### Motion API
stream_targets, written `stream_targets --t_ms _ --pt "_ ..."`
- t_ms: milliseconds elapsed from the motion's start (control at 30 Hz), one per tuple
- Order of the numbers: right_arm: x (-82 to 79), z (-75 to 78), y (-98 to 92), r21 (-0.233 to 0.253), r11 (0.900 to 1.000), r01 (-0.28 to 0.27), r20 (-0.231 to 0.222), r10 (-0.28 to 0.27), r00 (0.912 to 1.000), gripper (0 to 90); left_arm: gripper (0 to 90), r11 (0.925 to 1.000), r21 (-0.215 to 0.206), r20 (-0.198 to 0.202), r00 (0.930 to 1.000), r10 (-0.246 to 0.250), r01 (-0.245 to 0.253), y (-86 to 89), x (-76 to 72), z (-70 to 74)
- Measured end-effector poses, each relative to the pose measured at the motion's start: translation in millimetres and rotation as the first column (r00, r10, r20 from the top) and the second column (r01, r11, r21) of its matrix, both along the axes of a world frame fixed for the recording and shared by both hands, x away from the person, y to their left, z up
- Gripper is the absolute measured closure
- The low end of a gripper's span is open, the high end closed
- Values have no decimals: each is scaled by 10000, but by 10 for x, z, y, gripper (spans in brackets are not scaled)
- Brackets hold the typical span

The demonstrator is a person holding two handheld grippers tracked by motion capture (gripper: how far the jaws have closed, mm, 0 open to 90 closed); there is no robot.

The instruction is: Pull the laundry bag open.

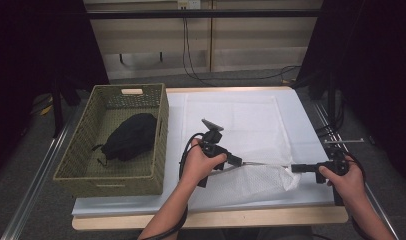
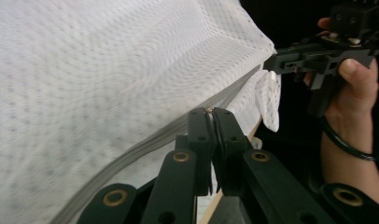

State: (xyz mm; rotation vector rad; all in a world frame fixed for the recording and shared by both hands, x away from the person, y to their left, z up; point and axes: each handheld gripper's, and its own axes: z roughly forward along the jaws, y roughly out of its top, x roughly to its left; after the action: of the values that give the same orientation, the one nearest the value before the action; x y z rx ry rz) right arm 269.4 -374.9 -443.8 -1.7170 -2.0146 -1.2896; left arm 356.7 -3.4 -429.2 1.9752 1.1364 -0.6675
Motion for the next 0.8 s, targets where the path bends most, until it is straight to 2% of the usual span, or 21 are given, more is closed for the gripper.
stream_targets --t_ms 67,100,200,300,467,533,667,700,800 --pt "1 -10 -16 0 10000 46 -24 -46 10000 887 868 9999 -143 -154 9999 55 -57 22 3 3" --pt "-2 -9 -27 160 9999 55 -35 -54 10000 887 868 9998 -188 -157 9999 13 -16 39 11 2" --pt "-1 0 -19 70 10000 68 34 -68 10000 887 867 9997 -224 -165 9999 7 -11 38 9 8" --pt "0 -9 -12 -7 10000 33 -58 -33 10000 887 868 9999 -49 -158 9998 96 -96 52 9 10" --pt "-3 -3 -23 66 10000 67 -25 -67 10000 887 868 9998 -183 -140 9999 79 -81 75 19 18" --pt "-2 -2 -15 20 10000 66 4 -66 10000 887 868 10000 -39 -84 9999 61 -61 74 17 25" --pt "-5 1 -10 90 10000 39 -117 -38 9999 887 868 9998 -140 -266 9995 155 -159 77 14 19" --pt "-3 1 -12 -10 10000 24 -45 -24 10000 888 868 9998 48 -137 9997 177 -177 83 15 24" --pt "-3 -3 -20 -148 9998 101 -27 -102 9999 887 867 9998 58 -117 9997 193 -192 110 23 31"
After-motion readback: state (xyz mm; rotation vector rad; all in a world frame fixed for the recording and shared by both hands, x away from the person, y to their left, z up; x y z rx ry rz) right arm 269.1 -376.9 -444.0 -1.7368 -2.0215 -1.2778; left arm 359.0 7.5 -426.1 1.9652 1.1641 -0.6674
